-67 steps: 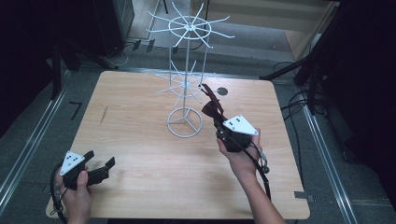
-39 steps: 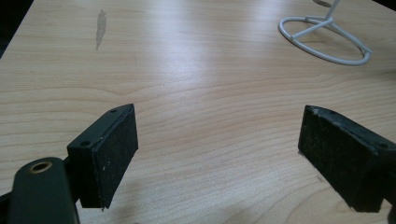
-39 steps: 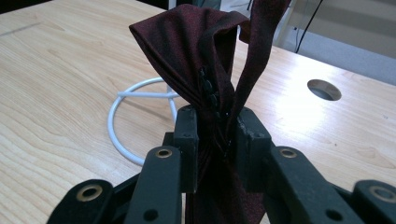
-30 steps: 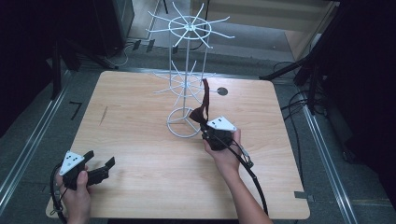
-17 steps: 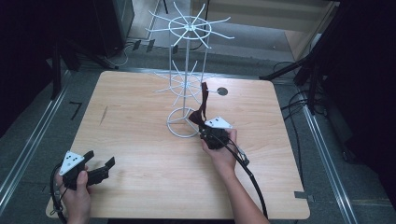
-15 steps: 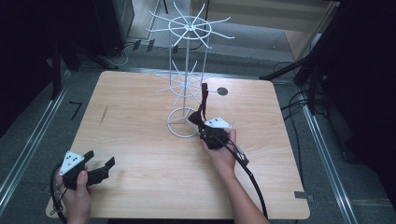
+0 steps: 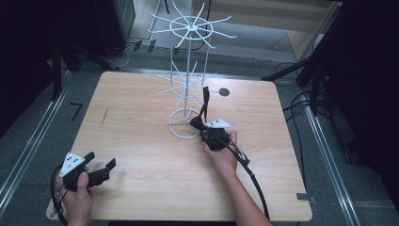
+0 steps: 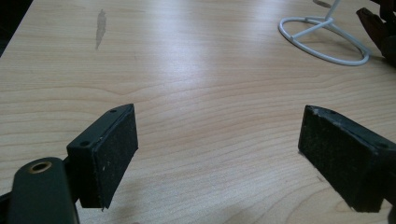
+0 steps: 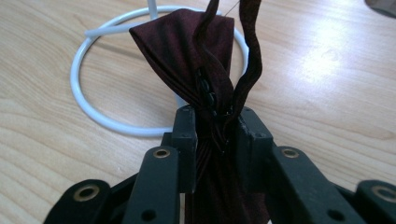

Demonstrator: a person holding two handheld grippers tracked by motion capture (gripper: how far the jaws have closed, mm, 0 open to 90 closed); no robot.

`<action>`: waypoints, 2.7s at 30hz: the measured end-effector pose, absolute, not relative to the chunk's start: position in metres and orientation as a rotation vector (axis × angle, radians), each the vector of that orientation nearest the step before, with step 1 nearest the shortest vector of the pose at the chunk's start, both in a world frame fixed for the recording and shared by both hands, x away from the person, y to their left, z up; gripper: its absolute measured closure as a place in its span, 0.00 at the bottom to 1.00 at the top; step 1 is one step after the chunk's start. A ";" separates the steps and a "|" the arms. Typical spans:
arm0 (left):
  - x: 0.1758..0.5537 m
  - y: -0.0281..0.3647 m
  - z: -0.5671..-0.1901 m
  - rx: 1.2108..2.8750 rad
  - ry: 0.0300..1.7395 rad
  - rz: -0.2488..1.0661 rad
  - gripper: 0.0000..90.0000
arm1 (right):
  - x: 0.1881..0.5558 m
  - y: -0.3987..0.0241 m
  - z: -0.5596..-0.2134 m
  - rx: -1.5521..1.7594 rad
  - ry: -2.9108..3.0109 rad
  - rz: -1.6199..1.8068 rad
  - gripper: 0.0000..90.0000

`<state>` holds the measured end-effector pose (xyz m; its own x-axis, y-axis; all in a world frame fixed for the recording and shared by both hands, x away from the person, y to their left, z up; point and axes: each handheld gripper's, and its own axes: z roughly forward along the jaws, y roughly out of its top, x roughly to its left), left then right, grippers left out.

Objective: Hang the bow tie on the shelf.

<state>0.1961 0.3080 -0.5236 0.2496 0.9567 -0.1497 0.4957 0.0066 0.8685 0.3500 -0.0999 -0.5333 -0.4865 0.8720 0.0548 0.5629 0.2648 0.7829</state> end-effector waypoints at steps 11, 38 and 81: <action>0.196 0.308 -0.524 1.622 1.374 0.645 0.14 | 0.338 -0.102 -0.522 1.258 2.189 1.079 0.22; 0.195 0.307 -0.523 1.630 1.375 0.663 0.13 | 0.286 -0.187 -0.496 1.325 2.082 1.162 0.00; 0.196 0.305 -0.523 1.641 1.370 0.677 0.11 | 0.212 -0.336 -0.544 1.573 1.903 1.104 0.06</action>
<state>0.1956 0.3048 -0.5234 0.2464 0.9617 -0.1197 0.4887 -0.0167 0.8723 0.2120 -0.3357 -0.5444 -0.2608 0.9530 0.1545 0.6073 0.0375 0.7936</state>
